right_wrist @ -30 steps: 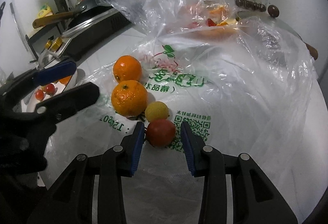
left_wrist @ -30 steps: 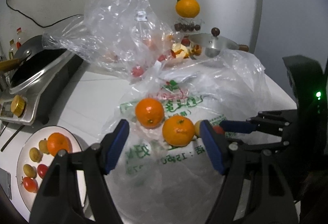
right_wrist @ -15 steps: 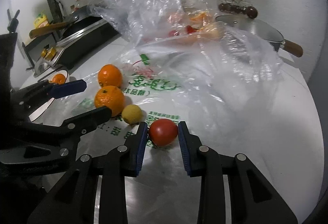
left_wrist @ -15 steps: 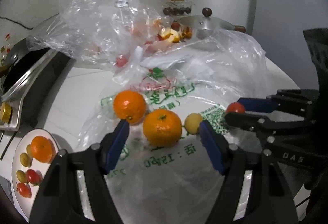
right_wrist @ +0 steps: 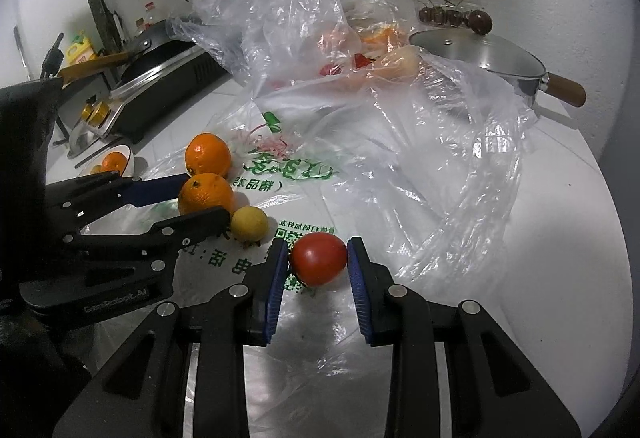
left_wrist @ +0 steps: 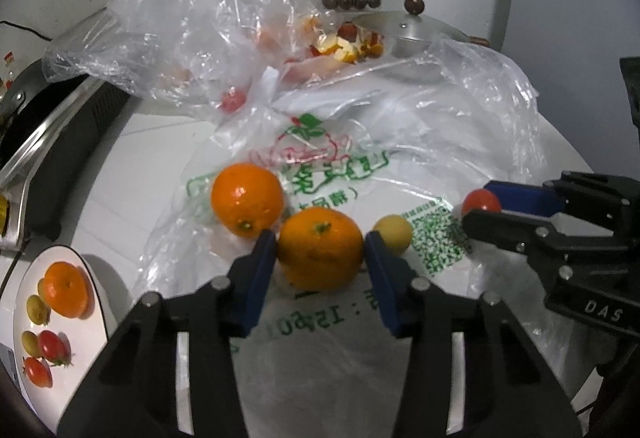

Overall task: Organize fruits
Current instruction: 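Lift and carry the mandarin orange and red tomato toward the white plate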

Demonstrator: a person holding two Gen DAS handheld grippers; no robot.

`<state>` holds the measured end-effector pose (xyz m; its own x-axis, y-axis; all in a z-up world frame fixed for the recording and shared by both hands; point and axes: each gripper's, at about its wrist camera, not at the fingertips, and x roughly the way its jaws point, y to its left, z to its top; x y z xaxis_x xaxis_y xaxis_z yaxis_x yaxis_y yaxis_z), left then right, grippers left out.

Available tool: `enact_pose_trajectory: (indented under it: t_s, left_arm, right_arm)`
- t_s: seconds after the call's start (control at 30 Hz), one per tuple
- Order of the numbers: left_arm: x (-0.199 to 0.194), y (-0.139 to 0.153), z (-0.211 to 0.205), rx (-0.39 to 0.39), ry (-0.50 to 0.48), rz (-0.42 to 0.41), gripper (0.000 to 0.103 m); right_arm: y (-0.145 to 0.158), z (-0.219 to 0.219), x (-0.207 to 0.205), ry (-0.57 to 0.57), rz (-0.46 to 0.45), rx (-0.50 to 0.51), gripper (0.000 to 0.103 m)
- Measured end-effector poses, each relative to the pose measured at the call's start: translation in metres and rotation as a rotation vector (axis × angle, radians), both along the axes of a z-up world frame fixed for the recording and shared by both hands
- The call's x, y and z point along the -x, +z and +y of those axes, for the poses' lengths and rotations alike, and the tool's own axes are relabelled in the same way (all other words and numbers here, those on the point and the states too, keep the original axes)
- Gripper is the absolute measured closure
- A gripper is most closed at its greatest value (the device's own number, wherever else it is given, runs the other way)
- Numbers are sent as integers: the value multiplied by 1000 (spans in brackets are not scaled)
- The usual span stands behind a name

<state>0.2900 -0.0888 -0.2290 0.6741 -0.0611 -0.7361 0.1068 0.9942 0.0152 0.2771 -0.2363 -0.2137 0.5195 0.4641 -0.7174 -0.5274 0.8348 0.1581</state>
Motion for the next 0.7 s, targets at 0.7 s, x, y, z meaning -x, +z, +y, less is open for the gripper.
enact_pose_trajectory:
  t_s: [0.7]
  left_arm:
    - [48, 43, 8, 45, -42, -119, 57]
  right_arm:
    - [34, 12, 29, -30, -88, 17, 70]
